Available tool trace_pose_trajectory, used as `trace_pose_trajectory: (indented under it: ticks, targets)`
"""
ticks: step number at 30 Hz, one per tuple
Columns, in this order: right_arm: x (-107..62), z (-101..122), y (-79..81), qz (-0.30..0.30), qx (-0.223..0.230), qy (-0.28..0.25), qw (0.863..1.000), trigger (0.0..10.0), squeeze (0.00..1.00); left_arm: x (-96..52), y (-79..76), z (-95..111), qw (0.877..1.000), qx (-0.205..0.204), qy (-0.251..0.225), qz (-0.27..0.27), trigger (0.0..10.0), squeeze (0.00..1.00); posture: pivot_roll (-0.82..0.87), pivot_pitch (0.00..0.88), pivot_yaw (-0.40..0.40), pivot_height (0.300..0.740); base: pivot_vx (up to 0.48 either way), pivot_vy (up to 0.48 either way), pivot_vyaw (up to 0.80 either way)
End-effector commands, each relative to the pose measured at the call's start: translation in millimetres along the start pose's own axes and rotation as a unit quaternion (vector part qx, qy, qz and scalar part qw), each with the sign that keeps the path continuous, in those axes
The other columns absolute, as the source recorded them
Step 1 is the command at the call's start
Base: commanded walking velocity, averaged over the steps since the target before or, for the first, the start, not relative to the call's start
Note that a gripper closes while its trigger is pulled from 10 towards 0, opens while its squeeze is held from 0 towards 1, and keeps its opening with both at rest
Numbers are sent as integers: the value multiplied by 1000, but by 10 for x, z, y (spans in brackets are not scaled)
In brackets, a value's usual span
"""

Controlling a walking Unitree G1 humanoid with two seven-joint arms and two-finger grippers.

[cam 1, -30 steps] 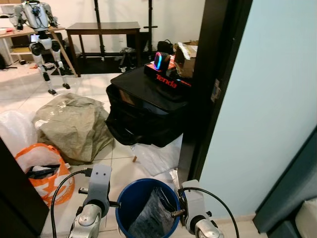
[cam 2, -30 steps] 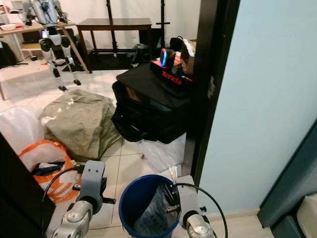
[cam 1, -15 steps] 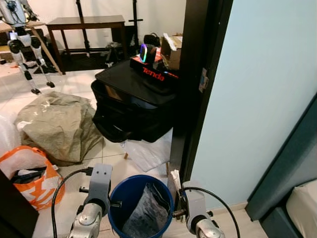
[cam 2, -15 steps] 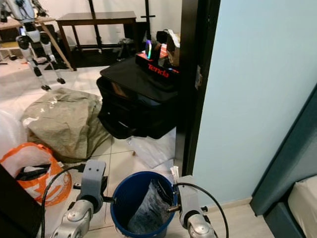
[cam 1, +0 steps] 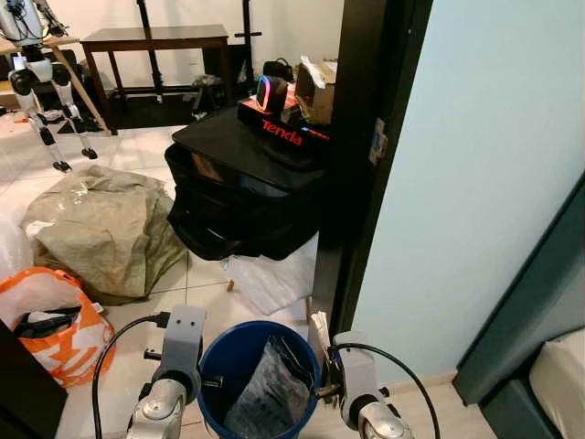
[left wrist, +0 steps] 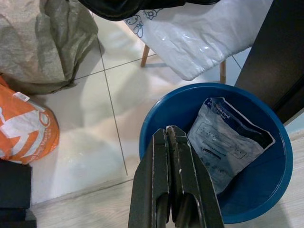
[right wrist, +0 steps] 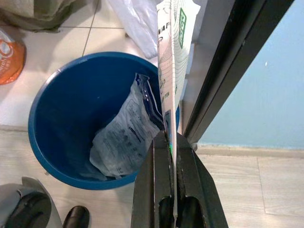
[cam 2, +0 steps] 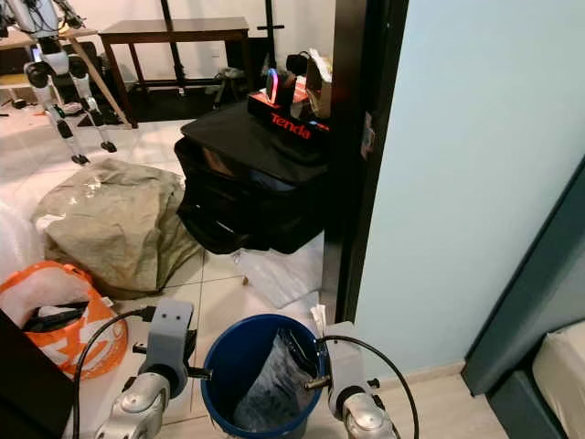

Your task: Clean up the room

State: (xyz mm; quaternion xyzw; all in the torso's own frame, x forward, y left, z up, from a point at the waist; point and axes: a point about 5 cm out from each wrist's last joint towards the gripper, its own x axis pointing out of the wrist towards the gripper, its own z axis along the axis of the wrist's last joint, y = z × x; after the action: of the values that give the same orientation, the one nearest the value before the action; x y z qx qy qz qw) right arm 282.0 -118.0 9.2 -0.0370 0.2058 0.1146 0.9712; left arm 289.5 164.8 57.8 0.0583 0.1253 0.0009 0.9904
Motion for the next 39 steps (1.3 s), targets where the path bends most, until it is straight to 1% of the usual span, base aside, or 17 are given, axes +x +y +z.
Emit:
trace_pose_trajectory:
  ticks: [1, 7, 12, 14, 16, 18, 19, 22, 24, 25, 28, 29, 32, 35, 36, 38, 39]
  targets:
    - [0, -23, 4, 3, 8, 8, 1000, 10000, 0, -24, 45, -15, 1000, 12, 4, 3, 10000, 0, 93, 126, -13, 618, 0, 0, 0]
    - [27, 9, 20, 13, 7, 8, 1000, 10000, 0, -28, 49, -5, 1000, 17, 4, -1, 10000, 0, 97, 133, -12, 618, 0, 0, 0]
    - [83, 75, 51, 36, 0, 11, 999, 10000, 0, -36, 65, 9, 1000, 24, 2, -7, 10000, 0, 104, 146, -14, 618, 0, 0, 0]
    - [134, 134, 105, 73, -12, 21, 997, 10000, 0, -32, 105, 6, 999, 46, 5, -25, 10000, 0, 104, 166, -25, 618, 0, 0, 0]
    - [134, 134, 105, 73, -12, 21, 997, 10000, 0, -32, 105, 6, 999, 46, 5, -25, 10000, 0, 104, 166, -25, 618, 0, 0, 0]
    - [182, 178, 147, 107, -39, 39, 993, 10000, 0, -21, 155, -10, 996, 71, 13, -49, 10000, 0, 102, 184, -37, 618, 0, 0, 0]
    - [182, 178, 147, 107, -39, 39, 993, 10000, 0, -21, 155, -10, 996, 71, 13, -49, 10000, 0, 102, 184, -37, 618, 0, 0, 0]
    - [261, 255, 108, 124, -88, 71, 986, 10000, 0, -13, 250, -15, 983, 137, 22, -117, 10000, 0, 93, 224, -63, 618, 0, 0, 0]
    - [261, 255, 108, 124, -88, 71, 986, 10000, 0, -13, 250, -15, 983, 137, 22, -117, 10000, 0, 93, 224, -63, 618, 0, 0, 0]
    - [277, 280, 91, 124, -101, 75, 984, 10000, 0, -14, 269, -11, 980, 149, 23, -129, 10000, 0, 93, 227, -64, 618, 0, 0, 0]
    - [295, 320, 72, 122, -113, 74, 983, 10000, 0, -16, 287, 3, 977, 159, 21, -143, 10000, 0, 93, 239, -74, 618, 0, 0, 0]
    - [337, 424, 48, 125, -134, 69, 981, 10000, 0, -38, 303, 13, 968, 175, 19, -181, 10000, 0, 94, 260, -91, 618, 0, 0, 0]
    - [337, 424, 48, 125, -134, 69, 981, 10000, 0, -38, 303, 13, 968, 175, 19, -181, 10000, 0, 94, 260, -91, 618, 0, 0, 0]
    - [372, 514, 42, 134, -145, 71, 978, 10000, 0, -83, 288, 62, 958, 173, 12, -228, 10000, 0, 105, 280, -102, 618, 0, 0, 0]
    - [372, 514, 42, 134, -145, 71, 978, 10000, 0, -83, 288, 62, 958, 173, 12, -228, 10000, 0, 105, 280, -102, 618, 0, 0, 0]
    - [379, 534, 51, 139, -142, 71, 977, 10000, 0, -107, 266, 95, 953, 170, 6, -250, 10000, 0, 109, 290, -106, 618, 0, 0, 0]
    - [386, 551, 68, 147, -136, 71, 977, 10000, 0, -136, 232, 135, 946, 164, -4, -280, 10000, 0, 115, 300, -110, 618, 0, 0, 0]
